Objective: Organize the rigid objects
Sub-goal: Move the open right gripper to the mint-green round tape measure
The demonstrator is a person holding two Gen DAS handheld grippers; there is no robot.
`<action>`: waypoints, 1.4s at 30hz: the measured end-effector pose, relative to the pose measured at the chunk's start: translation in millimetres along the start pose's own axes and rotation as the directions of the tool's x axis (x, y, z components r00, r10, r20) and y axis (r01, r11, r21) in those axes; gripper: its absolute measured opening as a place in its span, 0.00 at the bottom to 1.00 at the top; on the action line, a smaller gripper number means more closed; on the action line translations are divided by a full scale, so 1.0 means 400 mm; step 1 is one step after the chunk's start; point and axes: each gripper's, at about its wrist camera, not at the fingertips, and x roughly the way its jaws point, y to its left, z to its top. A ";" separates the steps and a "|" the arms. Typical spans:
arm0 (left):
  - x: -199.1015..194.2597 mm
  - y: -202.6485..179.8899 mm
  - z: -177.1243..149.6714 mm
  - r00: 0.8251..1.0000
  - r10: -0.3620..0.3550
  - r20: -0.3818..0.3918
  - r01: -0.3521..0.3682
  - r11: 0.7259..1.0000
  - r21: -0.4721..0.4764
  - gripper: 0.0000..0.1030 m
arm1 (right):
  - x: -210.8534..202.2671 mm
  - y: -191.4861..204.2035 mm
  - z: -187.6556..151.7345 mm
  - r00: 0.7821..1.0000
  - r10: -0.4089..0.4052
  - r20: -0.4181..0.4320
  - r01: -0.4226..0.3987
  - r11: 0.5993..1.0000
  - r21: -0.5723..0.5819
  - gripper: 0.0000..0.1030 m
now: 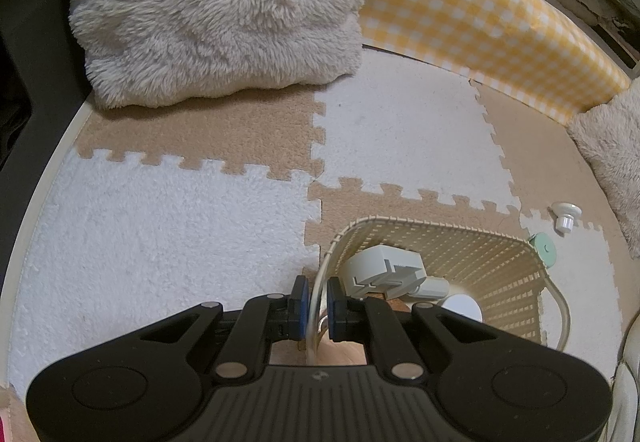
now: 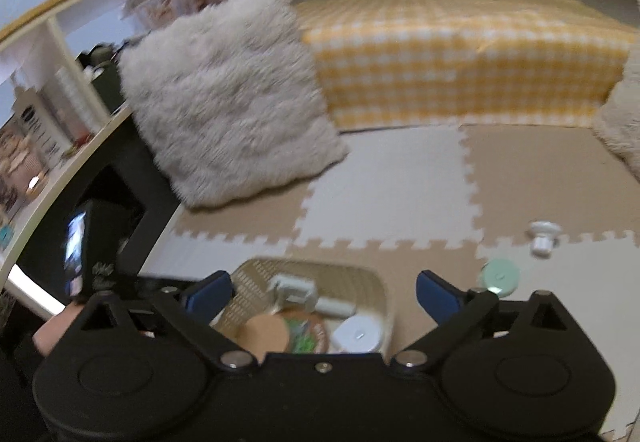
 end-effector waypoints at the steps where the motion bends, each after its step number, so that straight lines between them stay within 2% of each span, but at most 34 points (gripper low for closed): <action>1: 0.000 -0.002 0.000 1.000 0.000 0.000 0.000 1.000 -0.001 0.08 | 0.001 -0.014 0.003 1.000 -0.021 0.014 0.021 1.000 0.001 0.99; 7: 0.001 -0.004 0.000 1.000 0.005 0.000 -0.005 1.000 0.007 0.08 | 0.024 -0.098 0.000 0.982 -0.152 0.111 0.156 0.987 -0.029 1.00; 16: 0.003 -0.007 0.000 1.000 0.010 0.000 -0.010 1.000 0.014 0.08 | 0.144 -0.231 -0.044 0.952 -0.276 0.131 0.283 0.958 -0.038 1.00; 22: 0.003 -0.007 0.000 1.000 0.010 0.000 -0.010 1.000 0.014 0.08 | 0.236 -0.304 -0.070 0.947 -0.312 0.081 0.314 0.949 -0.021 0.93; 28: 0.003 -0.009 0.001 1.000 0.012 -0.001 -0.011 1.000 0.018 0.08 | 0.314 -0.340 -0.090 0.957 -0.289 0.002 0.289 0.957 0.012 0.83; 31: 0.004 -0.008 0.001 1.000 0.012 -0.001 -0.012 1.000 0.020 0.08 | 0.352 -0.348 -0.104 0.952 -0.304 -0.031 0.304 0.953 -0.002 0.78; 37: 0.004 -0.012 0.000 1.000 0.015 -0.001 -0.015 1.000 0.027 0.08 | 0.385 -0.368 -0.115 0.952 -0.302 -0.045 0.303 0.953 0.013 0.76; 42: 0.005 -0.015 0.000 1.000 0.019 -0.001 -0.019 0.999 0.035 0.08 | 0.409 -0.375 -0.113 0.952 -0.299 -0.059 0.300 0.954 0.003 0.65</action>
